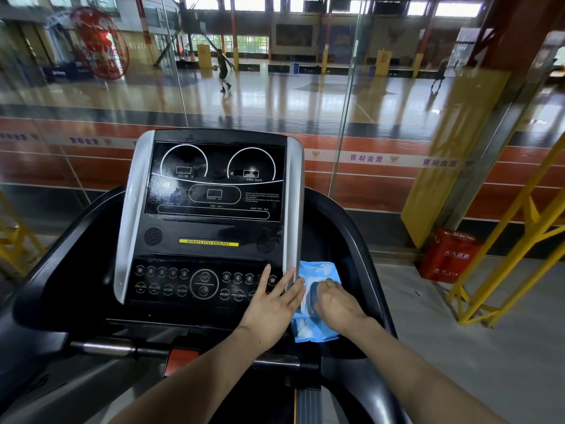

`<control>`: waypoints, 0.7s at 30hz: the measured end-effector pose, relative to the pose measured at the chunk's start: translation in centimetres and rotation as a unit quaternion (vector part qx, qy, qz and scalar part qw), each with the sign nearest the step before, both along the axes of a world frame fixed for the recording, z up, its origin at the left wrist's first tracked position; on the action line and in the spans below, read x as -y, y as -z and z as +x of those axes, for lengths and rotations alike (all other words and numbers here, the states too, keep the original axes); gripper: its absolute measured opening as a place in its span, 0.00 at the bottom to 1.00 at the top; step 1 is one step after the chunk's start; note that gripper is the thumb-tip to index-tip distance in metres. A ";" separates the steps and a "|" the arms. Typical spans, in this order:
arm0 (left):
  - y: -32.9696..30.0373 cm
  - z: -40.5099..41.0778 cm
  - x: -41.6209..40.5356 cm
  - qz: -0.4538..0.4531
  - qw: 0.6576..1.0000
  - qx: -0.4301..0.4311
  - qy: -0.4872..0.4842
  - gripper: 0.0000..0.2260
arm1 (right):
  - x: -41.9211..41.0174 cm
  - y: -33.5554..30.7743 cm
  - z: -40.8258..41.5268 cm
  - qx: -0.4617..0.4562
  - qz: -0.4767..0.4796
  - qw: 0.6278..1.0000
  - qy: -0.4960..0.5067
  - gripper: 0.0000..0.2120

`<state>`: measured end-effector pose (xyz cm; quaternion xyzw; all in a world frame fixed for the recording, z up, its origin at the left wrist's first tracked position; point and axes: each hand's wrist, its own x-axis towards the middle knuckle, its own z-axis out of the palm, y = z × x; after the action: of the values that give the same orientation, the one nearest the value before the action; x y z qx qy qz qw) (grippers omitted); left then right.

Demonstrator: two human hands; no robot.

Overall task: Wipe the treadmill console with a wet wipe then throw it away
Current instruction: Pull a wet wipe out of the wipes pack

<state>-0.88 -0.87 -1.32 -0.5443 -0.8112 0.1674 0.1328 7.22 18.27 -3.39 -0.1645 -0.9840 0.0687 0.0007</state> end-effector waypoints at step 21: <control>-0.1 0.2 -0.1 -0.009 1.000 -0.003 -0.013 0.38 | 1.2 -1.2 0.2 -0.015 0.033 0.998 0.059 0.11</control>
<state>-0.66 -0.74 -1.17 -0.5348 -0.8161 0.1776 0.1283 7.40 17.10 -2.21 -0.2209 -0.9742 0.0386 0.0245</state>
